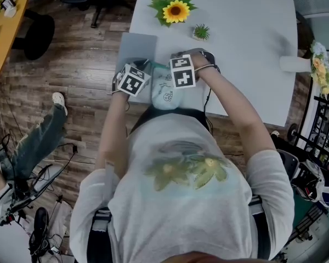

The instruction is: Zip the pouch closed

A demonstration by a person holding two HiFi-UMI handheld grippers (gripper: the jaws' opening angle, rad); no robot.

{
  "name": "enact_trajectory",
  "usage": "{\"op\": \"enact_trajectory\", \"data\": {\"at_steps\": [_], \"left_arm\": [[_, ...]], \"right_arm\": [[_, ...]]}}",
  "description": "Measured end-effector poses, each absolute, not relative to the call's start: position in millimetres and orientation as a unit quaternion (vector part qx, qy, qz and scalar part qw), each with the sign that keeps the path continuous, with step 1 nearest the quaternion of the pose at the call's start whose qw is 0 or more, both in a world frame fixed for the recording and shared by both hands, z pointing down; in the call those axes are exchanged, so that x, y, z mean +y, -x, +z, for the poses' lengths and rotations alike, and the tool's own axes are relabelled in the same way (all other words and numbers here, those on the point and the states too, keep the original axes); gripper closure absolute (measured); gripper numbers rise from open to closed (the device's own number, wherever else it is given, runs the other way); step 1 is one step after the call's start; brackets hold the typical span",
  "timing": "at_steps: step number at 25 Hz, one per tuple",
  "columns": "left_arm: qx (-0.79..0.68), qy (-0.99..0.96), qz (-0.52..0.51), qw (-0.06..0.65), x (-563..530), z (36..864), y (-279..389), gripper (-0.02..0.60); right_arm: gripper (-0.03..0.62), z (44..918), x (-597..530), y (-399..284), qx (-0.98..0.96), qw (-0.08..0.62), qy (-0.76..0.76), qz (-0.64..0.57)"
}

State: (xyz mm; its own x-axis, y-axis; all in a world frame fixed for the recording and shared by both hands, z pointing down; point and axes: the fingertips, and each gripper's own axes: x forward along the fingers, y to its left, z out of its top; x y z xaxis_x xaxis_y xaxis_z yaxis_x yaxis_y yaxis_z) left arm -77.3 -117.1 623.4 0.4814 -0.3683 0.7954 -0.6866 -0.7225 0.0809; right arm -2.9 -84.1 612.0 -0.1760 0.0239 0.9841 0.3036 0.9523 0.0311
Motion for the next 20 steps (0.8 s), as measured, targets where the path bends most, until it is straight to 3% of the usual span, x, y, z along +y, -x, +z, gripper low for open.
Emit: {"op": "enact_trajectory", "data": {"at_steps": [20], "left_arm": [[-0.32, -0.837, 0.396, 0.201, -115.7, 622.3, 78.1, 0.554]], "right_arm": [[0.577, 619.2, -90.4, -0.8, -0.794, 0.588, 0.018, -0.154]]}}
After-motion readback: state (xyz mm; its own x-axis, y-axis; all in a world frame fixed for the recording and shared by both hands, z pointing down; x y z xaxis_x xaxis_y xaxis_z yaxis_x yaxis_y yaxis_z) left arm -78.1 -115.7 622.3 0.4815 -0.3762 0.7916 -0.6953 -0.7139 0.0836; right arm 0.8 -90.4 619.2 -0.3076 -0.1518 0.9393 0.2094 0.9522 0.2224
